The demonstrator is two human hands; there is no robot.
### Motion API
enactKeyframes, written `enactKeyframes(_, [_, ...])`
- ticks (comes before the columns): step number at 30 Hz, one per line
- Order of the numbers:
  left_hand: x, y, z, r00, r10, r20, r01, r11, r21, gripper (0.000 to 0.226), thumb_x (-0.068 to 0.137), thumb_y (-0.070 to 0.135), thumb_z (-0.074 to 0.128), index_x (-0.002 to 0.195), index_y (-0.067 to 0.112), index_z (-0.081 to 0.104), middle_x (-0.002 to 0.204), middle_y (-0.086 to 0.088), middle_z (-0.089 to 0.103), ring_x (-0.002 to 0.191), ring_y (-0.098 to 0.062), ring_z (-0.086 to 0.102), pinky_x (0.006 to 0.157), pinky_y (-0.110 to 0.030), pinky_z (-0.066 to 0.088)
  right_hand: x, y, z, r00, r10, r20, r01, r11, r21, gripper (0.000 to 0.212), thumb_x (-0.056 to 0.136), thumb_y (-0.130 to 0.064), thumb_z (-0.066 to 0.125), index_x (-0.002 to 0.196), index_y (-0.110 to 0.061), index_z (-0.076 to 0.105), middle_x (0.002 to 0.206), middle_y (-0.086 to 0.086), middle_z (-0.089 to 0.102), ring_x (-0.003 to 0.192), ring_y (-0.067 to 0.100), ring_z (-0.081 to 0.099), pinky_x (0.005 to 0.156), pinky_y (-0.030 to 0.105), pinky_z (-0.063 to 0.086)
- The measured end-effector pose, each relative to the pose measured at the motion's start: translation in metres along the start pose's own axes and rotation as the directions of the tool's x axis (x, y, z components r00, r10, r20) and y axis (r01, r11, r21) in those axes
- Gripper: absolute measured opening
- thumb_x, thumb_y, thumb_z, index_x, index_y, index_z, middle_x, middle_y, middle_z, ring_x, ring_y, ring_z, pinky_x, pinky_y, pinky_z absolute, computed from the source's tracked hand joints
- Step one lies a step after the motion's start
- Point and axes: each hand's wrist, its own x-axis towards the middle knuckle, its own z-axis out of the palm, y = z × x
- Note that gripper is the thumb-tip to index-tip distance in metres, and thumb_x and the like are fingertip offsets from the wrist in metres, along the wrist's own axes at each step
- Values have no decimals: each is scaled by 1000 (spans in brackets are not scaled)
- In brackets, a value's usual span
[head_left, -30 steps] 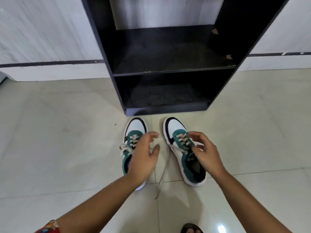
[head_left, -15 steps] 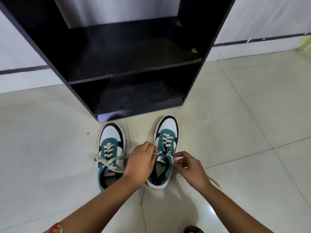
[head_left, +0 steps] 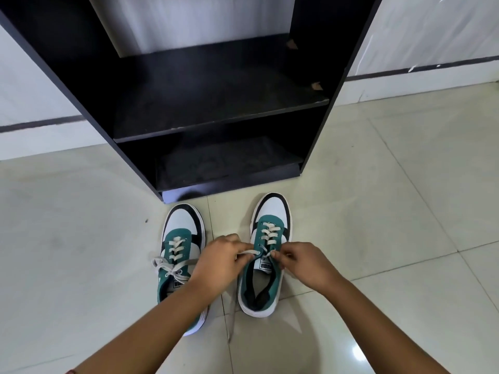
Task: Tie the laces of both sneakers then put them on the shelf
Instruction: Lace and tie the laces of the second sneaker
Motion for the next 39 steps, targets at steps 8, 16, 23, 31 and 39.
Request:
enactKeyframes(8, [-9,-24,-7,972,-223,-68,196,940,-279,11,84,19,65,81,16,76,71,6,60,71,-16,60,66,-30,46,-4,31,4,936,340,93,-273,532,802,44,89,-15,54,47,-14,42,41,-4,35,44,15,35,57,29,36])
enactKeyframes(16, [-12,-38,-8,947,-320,16,305,885,-352,17,83,14,65,71,20,75,76,2,67,66,0,58,66,-28,44,-15,47,12,884,402,240,-309,117,944,44,91,-10,48,47,-12,41,39,-2,34,32,11,43,63,31,38])
enactKeyframes(23, [-21,-36,4,970,-242,1,242,968,-65,17,86,25,61,98,18,71,96,0,64,95,-20,59,82,-33,49,-14,43,9,943,325,66,-280,671,687,39,95,-28,47,57,-16,47,55,0,41,53,15,42,56,22,38])
enactKeyframes(31, [-33,24,25,963,-264,-55,225,900,-373,11,82,35,65,91,30,60,82,15,62,75,-4,59,64,-18,45,-42,18,15,913,114,-391,-92,993,74,36,87,-47,52,71,-17,61,70,-2,65,65,18,59,60,32,45])
enactKeyframes(39, [-17,5,48,923,377,-73,-336,885,323,17,77,22,49,87,20,62,83,3,62,59,-14,62,42,-22,49,-33,28,47,883,-32,-469,47,999,20,25,72,-14,71,97,-19,65,81,-11,57,63,7,54,60,15,42])
